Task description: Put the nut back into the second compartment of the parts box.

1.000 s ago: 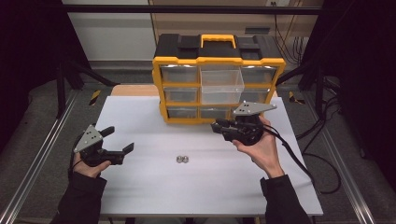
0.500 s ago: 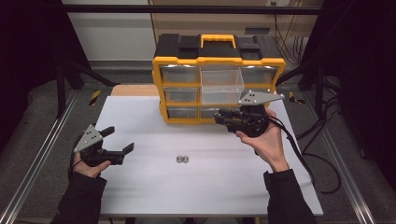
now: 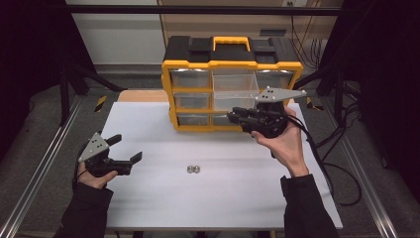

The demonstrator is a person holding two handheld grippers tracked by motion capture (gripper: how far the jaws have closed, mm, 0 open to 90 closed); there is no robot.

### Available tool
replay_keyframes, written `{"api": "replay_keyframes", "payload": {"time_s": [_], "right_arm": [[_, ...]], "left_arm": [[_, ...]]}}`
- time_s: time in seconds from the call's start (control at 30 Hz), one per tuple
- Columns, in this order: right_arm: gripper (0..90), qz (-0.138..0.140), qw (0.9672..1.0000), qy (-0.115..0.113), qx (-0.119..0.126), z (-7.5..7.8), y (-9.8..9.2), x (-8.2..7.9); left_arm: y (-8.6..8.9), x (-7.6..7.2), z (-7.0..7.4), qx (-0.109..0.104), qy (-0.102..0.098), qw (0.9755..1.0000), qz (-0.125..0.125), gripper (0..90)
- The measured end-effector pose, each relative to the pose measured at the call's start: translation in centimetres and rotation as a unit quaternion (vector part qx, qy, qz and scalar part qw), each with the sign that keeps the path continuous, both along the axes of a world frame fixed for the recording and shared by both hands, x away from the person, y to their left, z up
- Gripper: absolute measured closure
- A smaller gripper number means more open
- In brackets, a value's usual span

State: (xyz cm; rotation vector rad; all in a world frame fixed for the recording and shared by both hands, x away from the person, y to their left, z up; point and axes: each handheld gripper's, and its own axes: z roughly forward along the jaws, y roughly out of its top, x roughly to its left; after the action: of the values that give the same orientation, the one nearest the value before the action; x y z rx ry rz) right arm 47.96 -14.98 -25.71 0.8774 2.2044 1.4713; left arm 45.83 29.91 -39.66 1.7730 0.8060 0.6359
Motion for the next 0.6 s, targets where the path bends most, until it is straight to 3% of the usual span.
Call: {"api": "replay_keyframes", "payload": {"time_s": [0.6], "right_arm": [[70.2, -0.006, 0.9999, -0.016, 0.003, 3.1, 0.7, 0.5]], "left_arm": [[0.0, 0.0, 0.0, 0.0, 0.0, 1.0, -0.001, 1.1]]}}
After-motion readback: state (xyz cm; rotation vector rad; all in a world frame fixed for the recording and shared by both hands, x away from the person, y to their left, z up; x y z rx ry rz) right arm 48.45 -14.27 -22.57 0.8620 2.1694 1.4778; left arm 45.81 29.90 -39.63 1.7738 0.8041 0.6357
